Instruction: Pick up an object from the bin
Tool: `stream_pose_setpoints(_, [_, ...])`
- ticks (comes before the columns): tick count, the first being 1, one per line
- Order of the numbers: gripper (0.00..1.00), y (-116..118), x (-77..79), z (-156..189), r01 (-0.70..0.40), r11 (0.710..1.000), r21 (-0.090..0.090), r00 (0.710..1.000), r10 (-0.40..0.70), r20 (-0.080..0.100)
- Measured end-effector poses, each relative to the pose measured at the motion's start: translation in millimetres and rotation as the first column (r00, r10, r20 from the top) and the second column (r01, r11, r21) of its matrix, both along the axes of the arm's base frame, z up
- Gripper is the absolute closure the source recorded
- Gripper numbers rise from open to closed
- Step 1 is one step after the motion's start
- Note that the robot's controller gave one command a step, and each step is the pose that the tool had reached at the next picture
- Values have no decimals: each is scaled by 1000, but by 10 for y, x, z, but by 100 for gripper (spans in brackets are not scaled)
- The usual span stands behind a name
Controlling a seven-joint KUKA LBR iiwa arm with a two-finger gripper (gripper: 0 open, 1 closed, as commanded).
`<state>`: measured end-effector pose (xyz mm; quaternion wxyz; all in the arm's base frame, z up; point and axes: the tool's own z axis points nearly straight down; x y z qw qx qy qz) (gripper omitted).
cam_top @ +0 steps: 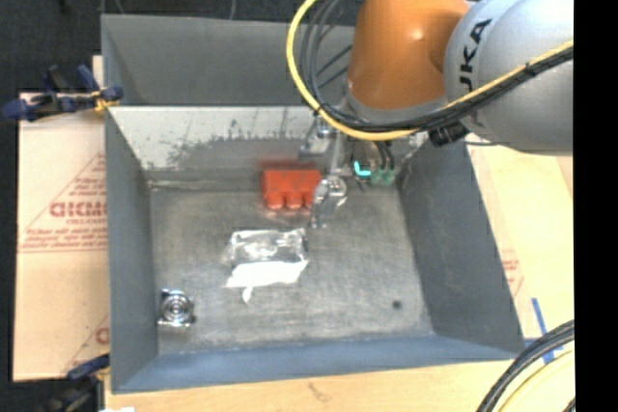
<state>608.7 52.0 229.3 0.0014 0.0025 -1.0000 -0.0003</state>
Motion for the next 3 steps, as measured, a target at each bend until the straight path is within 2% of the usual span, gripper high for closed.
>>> stream_pose_setpoints(1, [0,198,-198,-1354,27,1000,0,1000,-27,0])
stream_pose_setpoints(2, [100,201,-186,-1322,29,1000,2,1000,-29,4])
stream_pose_setpoints(3, [0,197,-181,-1331,30,1000,2,1000,-30,8])
